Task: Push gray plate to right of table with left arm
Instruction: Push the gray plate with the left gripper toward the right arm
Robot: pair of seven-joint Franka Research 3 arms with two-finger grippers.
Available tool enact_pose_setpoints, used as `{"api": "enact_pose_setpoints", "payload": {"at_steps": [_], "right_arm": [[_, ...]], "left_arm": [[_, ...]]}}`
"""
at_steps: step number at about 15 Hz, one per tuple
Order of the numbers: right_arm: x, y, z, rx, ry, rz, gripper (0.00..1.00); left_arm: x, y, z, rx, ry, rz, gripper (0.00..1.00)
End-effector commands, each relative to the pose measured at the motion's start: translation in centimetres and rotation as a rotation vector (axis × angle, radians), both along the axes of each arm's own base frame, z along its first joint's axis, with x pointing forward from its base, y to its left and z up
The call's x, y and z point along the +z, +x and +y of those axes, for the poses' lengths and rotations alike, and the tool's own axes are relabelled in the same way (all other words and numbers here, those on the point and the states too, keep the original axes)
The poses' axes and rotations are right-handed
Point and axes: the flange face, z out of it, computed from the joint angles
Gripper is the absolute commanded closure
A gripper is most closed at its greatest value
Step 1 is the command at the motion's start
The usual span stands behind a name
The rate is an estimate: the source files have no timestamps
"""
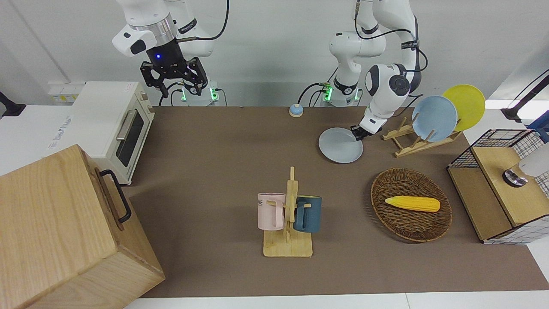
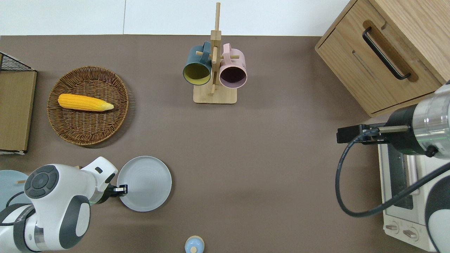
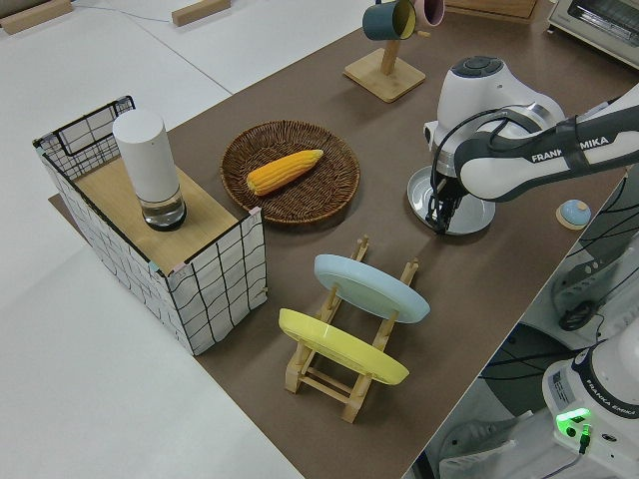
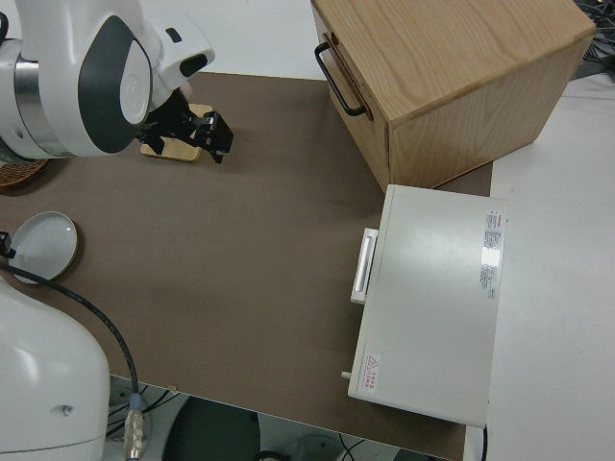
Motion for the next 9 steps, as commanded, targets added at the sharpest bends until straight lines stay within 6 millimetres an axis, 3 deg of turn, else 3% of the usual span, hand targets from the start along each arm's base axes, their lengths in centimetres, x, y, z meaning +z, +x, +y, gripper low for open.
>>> {"api": "enact_pose_setpoints", "payload": {"at_steps": [1, 5, 9], "right_arm": [[0.3, 0.1, 0.0, -0.002, 0.018, 0.002, 0.005], [0.3, 0.1, 0.0, -0.002, 0.018, 0.000, 0.005], [0.3, 0.1, 0.0, -0.002, 0.018, 0.002, 0.005]], "left_arm": [[-1.2, -0.3, -0.9, 0.055, 0.006, -0.020, 0.98], [-1.4, -0.3, -2.5, 0.082, 0.020, -0.027, 1.00], [-1.3, -0.1, -2.6, 0.079, 0.020, -0.030, 1.00]]}}
